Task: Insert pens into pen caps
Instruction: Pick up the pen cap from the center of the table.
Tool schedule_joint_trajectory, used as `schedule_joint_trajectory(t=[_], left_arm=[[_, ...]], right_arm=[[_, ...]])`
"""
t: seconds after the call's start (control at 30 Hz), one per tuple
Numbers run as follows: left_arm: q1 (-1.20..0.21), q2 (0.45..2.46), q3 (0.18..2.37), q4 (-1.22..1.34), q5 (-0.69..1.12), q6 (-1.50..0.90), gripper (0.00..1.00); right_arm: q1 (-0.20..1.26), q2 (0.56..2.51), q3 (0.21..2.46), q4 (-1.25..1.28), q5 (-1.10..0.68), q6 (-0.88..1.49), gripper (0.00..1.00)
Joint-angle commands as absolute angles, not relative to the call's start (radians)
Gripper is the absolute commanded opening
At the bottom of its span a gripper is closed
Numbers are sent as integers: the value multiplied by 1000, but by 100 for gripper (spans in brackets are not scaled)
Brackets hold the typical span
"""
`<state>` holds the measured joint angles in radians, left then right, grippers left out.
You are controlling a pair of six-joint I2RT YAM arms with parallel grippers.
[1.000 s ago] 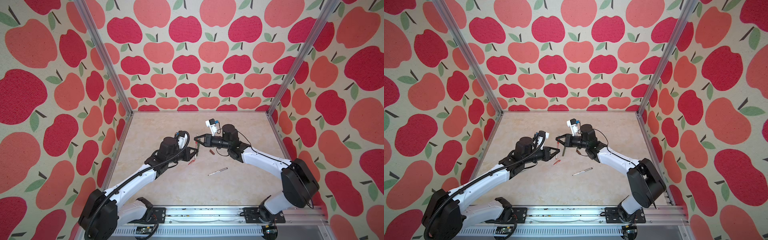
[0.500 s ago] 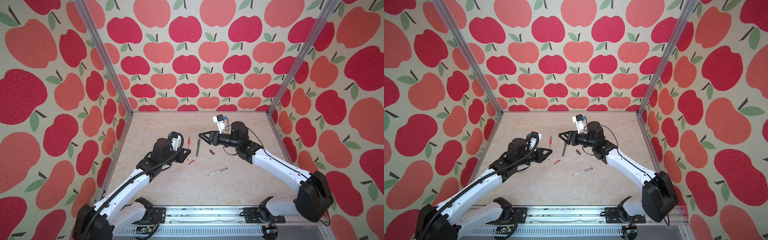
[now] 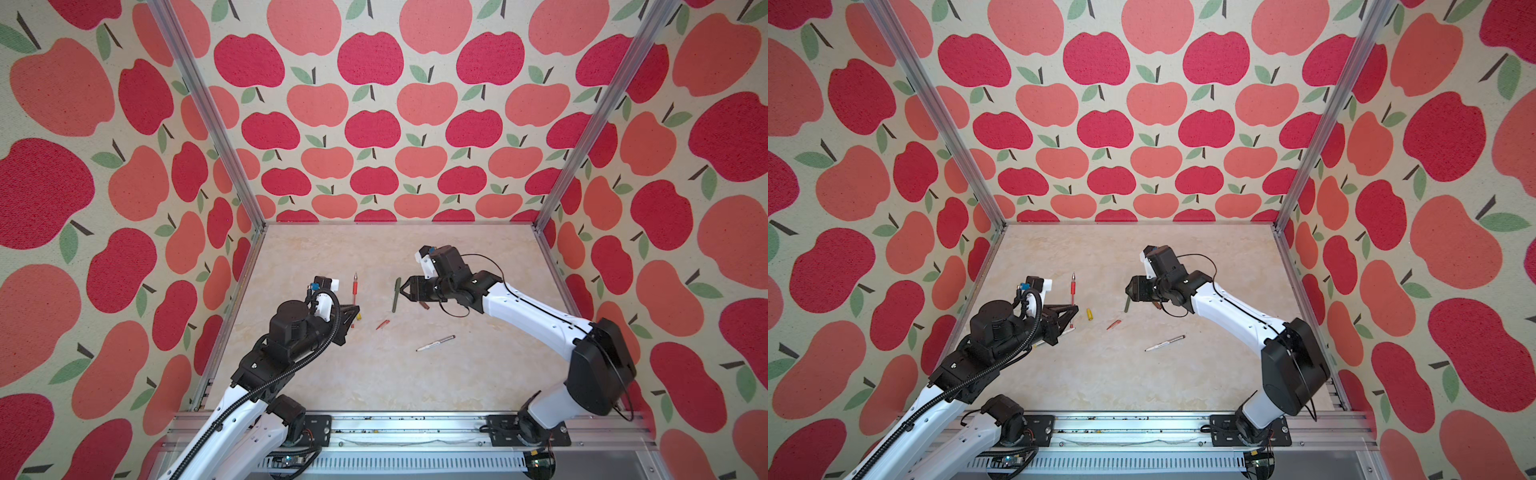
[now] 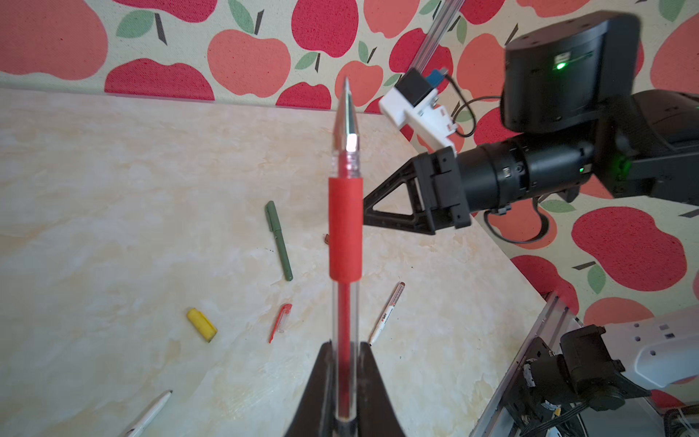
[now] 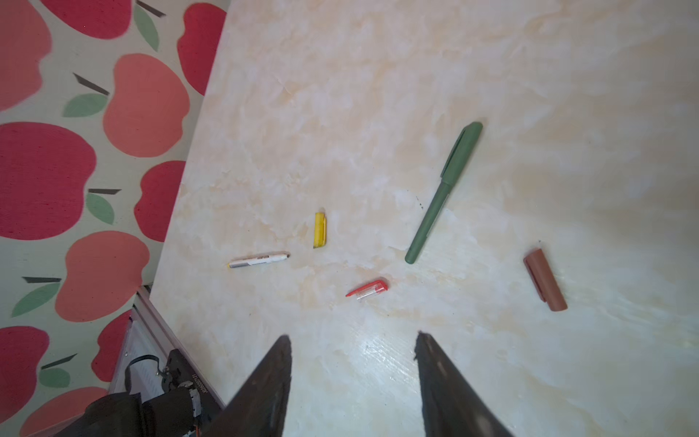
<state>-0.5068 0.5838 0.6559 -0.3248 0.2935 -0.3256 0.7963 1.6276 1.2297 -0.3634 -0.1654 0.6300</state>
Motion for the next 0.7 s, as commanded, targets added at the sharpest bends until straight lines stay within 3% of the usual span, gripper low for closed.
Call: schedule_joint_trajectory(t=[0.0, 0.17, 0.67], left_arm=[[-503, 540, 628, -375, 255, -325, 0], [-503, 497, 611, -412, 211, -375, 0], [-503, 431, 518, -373, 150, -439, 0]], right_arm=[[859, 1750, 1334, -469, -114, 693, 56], [891, 1968, 1558, -675, -113, 752, 54], [955, 2111, 1680, -798, -50, 1199, 50]])
